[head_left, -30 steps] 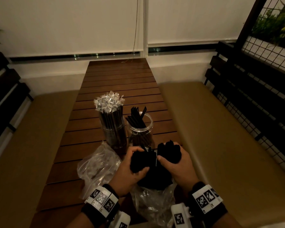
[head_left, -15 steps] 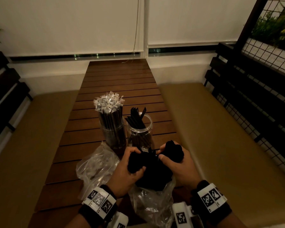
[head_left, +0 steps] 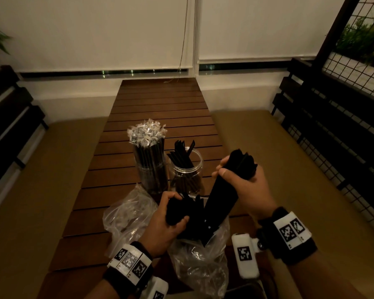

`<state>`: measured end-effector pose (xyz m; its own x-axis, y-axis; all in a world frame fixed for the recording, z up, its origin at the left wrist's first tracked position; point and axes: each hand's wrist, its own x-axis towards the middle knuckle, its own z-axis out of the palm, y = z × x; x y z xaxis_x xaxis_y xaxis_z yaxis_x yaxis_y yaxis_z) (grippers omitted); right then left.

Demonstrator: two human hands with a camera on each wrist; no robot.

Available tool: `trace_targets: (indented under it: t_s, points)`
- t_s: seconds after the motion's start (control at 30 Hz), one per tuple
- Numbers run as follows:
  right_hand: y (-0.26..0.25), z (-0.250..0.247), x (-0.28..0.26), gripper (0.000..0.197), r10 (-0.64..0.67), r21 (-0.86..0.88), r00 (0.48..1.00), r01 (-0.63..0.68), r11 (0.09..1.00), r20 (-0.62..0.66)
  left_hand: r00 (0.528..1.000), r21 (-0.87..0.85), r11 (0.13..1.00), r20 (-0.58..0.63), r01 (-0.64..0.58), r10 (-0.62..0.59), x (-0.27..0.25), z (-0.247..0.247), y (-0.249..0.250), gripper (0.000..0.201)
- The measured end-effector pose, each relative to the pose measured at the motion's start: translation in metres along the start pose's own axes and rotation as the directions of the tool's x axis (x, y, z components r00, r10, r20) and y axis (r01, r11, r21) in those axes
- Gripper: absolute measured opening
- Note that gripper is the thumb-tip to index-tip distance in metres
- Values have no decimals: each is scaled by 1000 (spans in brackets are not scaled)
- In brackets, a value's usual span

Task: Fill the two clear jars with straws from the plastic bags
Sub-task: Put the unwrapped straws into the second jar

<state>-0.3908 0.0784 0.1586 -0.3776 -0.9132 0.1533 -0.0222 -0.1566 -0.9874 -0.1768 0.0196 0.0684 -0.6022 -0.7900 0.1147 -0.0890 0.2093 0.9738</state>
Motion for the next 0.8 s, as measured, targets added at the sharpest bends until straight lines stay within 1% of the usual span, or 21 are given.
trace_targets:
  t_s: [0.13,0.27,0.33,0.4,0.5,0.6,0.7,0.8]
  points:
    - [-31,-6,19,14,-47,34,998,48,998,-30,1000,1,1000,-13,14,-14,0,0,2,43]
    - [-55,-17,50,16,-91,123,992,102,987,-91,999,-2,1000,-16,29,-29,-2,0,4,43]
    - [-63,-17,68,18,-112,141,985,130,981,-131,999,-5,999,-17,34,-34,-3,-1,4,42]
    - [-67,-10,85,15,-143,143,978,165,976,-154,999,3,999,-18,41,-41,-3,0,5,42]
    - [-63,6,106,14,-149,128,976,170,977,-160,999,7,999,-20,50,-50,-2,1,9,41]
    - [-53,23,124,13,-152,62,977,162,985,-152,998,9,998,-23,57,-57,-2,3,13,41]
    - [-38,35,139,16,-126,52,979,136,989,-163,998,35,999,-40,40,-38,-1,2,11,42]
    - [-25,43,150,21,-99,23,984,103,994,-147,999,45,999,-41,28,-26,0,2,10,44]
